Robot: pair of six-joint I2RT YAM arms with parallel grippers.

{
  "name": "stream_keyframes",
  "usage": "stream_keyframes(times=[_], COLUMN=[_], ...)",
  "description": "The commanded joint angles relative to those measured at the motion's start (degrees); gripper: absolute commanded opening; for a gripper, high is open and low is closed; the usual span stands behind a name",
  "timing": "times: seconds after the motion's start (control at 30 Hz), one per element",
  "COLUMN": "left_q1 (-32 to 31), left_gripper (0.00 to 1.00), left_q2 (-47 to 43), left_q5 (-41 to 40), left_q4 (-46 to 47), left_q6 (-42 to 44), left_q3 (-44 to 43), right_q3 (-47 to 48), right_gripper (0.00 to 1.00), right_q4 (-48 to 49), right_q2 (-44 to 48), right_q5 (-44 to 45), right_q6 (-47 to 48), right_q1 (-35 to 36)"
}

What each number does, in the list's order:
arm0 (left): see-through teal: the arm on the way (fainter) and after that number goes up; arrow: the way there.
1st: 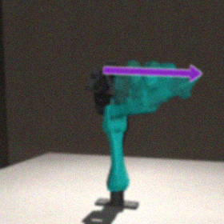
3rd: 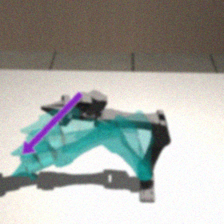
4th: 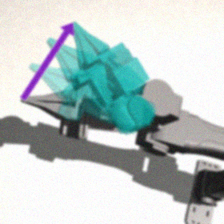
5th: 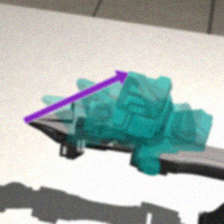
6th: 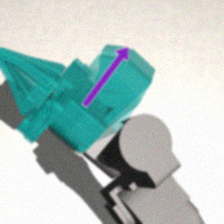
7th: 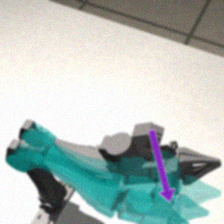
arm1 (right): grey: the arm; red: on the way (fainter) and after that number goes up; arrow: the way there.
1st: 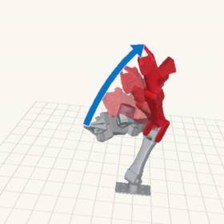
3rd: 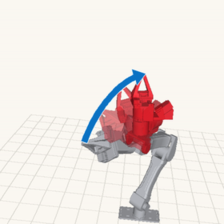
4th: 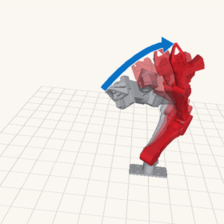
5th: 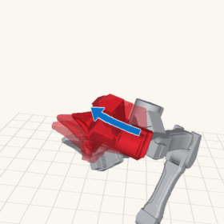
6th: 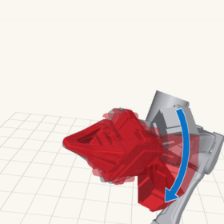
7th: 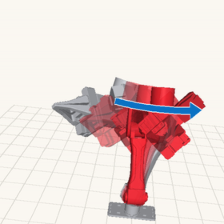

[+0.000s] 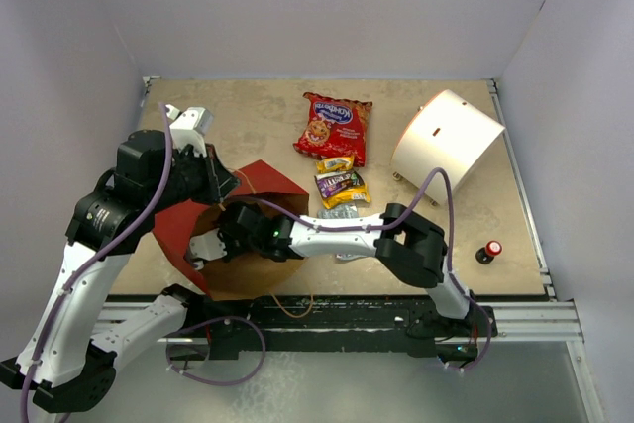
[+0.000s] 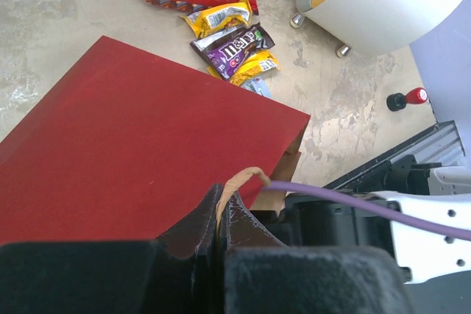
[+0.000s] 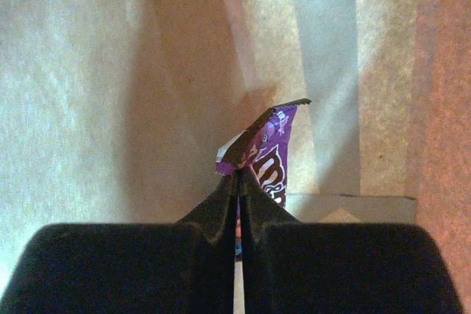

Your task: Take the snacks out of the paper bag

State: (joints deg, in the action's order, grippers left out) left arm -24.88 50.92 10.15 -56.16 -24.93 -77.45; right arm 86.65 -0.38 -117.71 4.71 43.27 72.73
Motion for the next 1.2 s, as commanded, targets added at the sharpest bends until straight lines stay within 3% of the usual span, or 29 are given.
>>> stream_keyframes(times=[0.0,0.63,0.87,1.0,1.17], left_q1=[-0.10,-0.09,-0.08,-0.08,-0.08], left_gripper=[0.00,0.00,0.00,0.00,0.00], left_q2=[-1.40,-2.12,-2.08,-1.97,-1.82], left_q5=[-1.51,-2.08,-1.48,-0.41,-1.81], left_q4=[2.06,0.97,1.63,1.73,0.88], left_q6=[-0.64,1.11,2.01,3.57,4.18], left_q3=[-0.09,-0.27,-0.62,-1.70,-2.53], right_q3=[-3.55,-15.15,-20.02,-18.00,-17.45], right_gripper=[0.00,0.00,0.00,0.00,0.00], right_q4=[3.97,4.15,4.35,0.18,1.64], right_q2=[8.02,21.29,22.76,21.21,24.42], right_q5=[-2.43,-4.78,-0.80,0.55,-0.93], right_q6=[-2.67,-12.69,-13.10,-12.42,-13.10], right_q1=[-0.30,0.60,0.92,0.92,0.94])
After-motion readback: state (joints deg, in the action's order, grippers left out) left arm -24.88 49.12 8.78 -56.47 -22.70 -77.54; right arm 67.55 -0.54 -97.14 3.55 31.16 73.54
